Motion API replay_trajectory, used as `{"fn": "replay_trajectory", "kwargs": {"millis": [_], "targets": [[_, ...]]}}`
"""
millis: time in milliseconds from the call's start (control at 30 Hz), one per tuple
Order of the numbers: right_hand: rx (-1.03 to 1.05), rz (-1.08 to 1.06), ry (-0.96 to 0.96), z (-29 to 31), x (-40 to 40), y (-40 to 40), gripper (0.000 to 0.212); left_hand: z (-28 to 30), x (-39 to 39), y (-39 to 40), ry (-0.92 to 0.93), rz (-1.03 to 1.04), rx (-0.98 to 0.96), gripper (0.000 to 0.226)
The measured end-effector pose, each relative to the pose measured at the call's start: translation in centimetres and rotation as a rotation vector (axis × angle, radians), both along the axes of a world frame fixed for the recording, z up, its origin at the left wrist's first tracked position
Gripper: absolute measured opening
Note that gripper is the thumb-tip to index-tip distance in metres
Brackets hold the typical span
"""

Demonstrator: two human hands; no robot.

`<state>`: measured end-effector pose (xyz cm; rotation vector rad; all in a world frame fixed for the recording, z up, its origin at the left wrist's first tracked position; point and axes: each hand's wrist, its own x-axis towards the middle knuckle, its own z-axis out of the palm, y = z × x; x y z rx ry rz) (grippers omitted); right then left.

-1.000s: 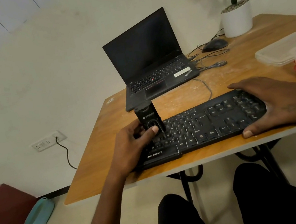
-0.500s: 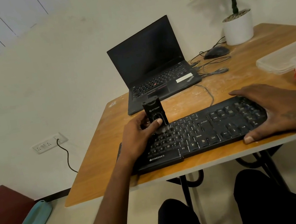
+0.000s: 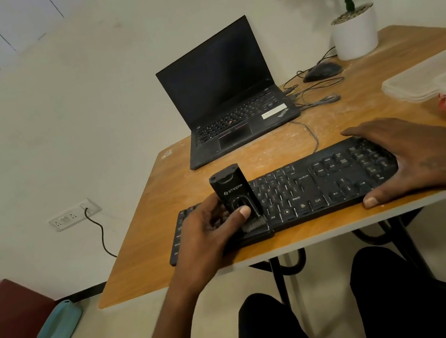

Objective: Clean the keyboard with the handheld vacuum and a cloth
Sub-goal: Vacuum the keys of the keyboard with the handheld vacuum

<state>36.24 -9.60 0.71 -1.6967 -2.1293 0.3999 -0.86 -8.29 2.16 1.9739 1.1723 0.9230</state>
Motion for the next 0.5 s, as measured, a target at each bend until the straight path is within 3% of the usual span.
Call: {"fn": "replay_trajectory", "kwargs": {"millis": [500], "targets": [[0.001,0.001,-0.003,0.0,0.2,0.0,0.130,1.1,2.7,8.7,0.144,0.104,0.082,0.034]]}}
